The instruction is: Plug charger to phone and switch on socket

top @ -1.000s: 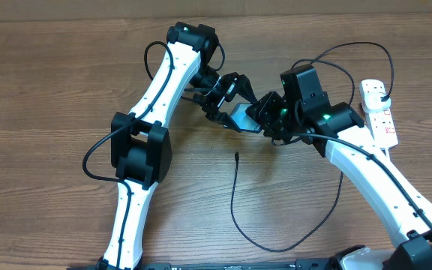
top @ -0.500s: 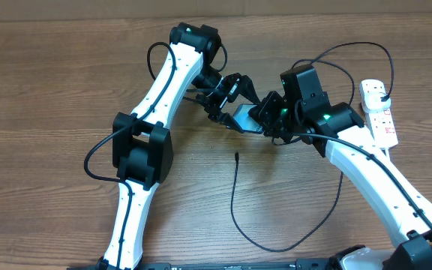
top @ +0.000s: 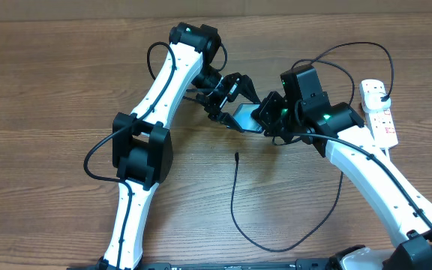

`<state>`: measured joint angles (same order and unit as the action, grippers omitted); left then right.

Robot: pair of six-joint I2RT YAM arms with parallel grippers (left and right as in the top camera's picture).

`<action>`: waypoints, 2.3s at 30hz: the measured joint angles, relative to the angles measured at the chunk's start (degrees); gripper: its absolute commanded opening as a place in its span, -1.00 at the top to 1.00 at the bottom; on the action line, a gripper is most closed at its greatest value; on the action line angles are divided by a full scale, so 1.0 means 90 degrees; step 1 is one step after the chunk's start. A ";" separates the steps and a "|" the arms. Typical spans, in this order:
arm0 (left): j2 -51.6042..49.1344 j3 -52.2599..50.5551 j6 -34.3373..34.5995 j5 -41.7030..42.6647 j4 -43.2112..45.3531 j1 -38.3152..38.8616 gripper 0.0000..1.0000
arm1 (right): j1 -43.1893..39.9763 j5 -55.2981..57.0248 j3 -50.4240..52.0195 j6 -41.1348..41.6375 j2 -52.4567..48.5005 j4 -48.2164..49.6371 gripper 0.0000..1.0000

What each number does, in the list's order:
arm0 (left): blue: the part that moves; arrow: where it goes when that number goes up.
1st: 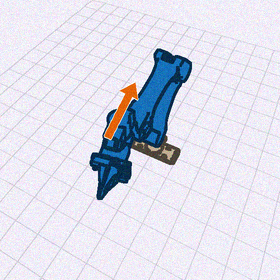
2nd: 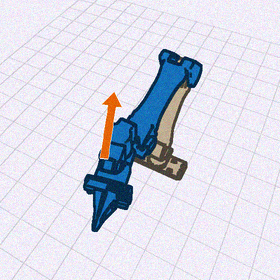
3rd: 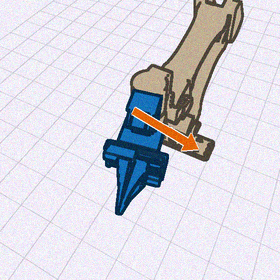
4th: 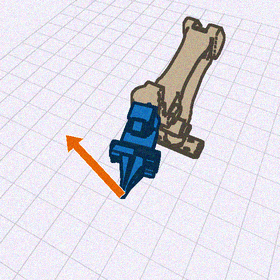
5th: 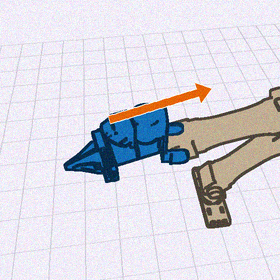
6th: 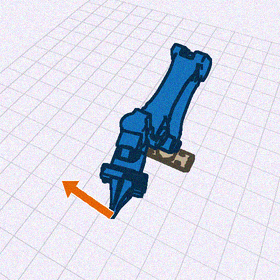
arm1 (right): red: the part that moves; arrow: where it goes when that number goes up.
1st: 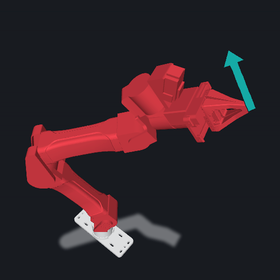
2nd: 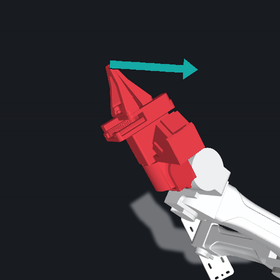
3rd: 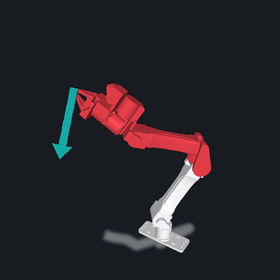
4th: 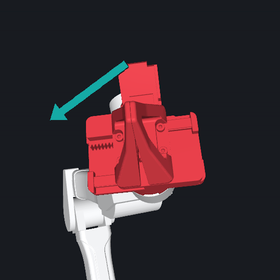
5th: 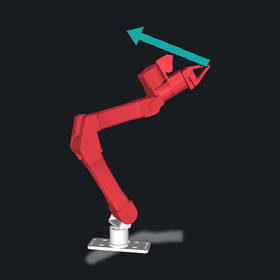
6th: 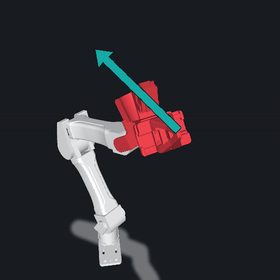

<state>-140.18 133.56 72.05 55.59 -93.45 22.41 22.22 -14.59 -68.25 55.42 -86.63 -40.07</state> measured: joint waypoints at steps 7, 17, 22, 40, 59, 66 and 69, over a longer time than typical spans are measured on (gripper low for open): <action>0.0000 0.0000 0.0000 -0.0007 0.0000 0.0000 0.92 | 0.0000 0.0015 0.0000 -0.0012 0.0000 -0.0015 0.87; 0.0000 0.0000 -0.0027 -0.0027 -0.0005 0.0000 0.26 | 0.0000 0.0049 0.0000 -0.0119 -0.0002 -0.0046 0.93; 0.0000 0.0000 -0.0165 -0.0024 -0.0027 -0.0005 -1.00 | 0.0005 0.0070 0.0000 -0.0112 0.0000 -0.0024 0.93; 0.0231 0.0036 -0.1632 -0.0758 -0.0352 -0.1098 -1.00 | -0.0182 -0.0019 0.0002 0.0515 -0.0015 0.0335 0.93; 0.2480 0.0087 -0.1180 -0.1860 0.0372 -0.1739 -0.99 | -0.0466 -0.2390 0.0017 0.4918 -0.0019 0.3123 0.93; 0.2484 0.0087 -0.0784 -0.1991 0.0823 -0.1566 -1.00 | -0.0464 -0.3123 0.0019 0.6392 -0.0024 0.3883 0.93; 0.2484 0.0087 -0.0512 -0.2018 0.1069 -0.1409 -1.00 | -0.0457 -0.3269 0.0019 0.6722 -0.0027 0.4325 0.93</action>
<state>-117.82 134.34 67.44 37.43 -83.83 9.74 18.11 -44.01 -68.07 115.92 -86.87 -1.15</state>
